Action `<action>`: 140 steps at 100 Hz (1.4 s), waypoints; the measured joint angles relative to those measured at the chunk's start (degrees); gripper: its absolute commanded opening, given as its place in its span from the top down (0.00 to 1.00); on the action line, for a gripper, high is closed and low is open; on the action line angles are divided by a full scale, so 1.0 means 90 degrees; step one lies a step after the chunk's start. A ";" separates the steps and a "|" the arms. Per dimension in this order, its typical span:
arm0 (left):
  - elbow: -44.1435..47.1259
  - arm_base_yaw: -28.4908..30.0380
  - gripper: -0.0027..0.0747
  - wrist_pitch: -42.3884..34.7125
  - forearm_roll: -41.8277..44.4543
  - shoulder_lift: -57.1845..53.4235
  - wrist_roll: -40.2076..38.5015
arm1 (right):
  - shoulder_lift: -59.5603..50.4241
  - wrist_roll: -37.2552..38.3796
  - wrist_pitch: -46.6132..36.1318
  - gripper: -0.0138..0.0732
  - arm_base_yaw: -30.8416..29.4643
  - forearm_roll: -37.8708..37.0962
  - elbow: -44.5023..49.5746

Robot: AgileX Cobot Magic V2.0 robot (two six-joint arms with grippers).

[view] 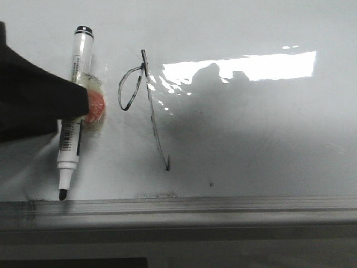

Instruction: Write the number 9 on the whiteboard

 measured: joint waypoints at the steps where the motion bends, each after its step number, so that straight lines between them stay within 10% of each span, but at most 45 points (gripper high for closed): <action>1: 0.0000 0.0000 0.53 0.0000 0.0000 -0.0024 0.0000 | -0.0035 0.0000 -0.0047 0.91 0.0000 -0.0015 0.0017; 18: 0.0210 0.0008 0.99 0.0000 0.0115 -0.0922 0.0038 | -0.1084 -0.0011 -0.0824 0.91 0.0000 -0.0435 0.0798; 77: 0.1892 0.0014 0.99 -0.0204 0.0882 -0.3667 0.0564 | -0.5740 -0.0037 -0.3268 0.91 0.0000 -0.0847 0.5253; 140: 0.1892 0.0014 0.99 -0.0170 0.0893 -0.3694 0.0572 | -0.6134 -0.0048 -0.3282 0.91 0.0000 -0.0860 0.5873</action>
